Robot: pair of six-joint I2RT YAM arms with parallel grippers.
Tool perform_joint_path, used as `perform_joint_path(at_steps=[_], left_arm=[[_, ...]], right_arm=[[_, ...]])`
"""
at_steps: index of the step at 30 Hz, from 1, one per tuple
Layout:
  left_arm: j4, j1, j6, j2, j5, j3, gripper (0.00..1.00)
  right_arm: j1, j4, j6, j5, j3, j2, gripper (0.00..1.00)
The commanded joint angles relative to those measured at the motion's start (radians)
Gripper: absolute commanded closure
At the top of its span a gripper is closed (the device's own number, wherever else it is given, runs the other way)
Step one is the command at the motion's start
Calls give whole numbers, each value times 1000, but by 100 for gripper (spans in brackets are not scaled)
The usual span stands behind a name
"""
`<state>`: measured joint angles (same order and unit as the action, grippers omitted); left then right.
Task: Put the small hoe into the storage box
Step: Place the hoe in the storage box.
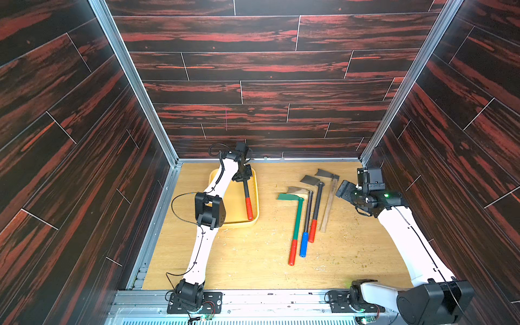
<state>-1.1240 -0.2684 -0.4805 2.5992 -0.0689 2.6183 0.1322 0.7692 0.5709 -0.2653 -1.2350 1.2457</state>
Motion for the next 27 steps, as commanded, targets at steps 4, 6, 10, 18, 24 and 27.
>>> perform_joint_path(at_steps=[4,6,10,18,24,27], left_arm=[[17,7,-51,-38,40,-30,89],[24,8,-63,-53,49,-29,89],[19,5,-87,-95,96,-35,89],[22,-13,-133,-188,204,-113,90],[30,-17,-183,-199,170,-133,90],[28,-19,-203,-188,151,-133,91]], right_arm=[[-5,-4,-1,-7,5,9,9],[-5,-2,0,-3,7,5,9],[-5,-4,2,-3,12,-4,9],[-6,-7,2,8,18,-15,9],[-5,-11,4,8,29,-34,9],[-5,-8,0,5,25,-34,9]])
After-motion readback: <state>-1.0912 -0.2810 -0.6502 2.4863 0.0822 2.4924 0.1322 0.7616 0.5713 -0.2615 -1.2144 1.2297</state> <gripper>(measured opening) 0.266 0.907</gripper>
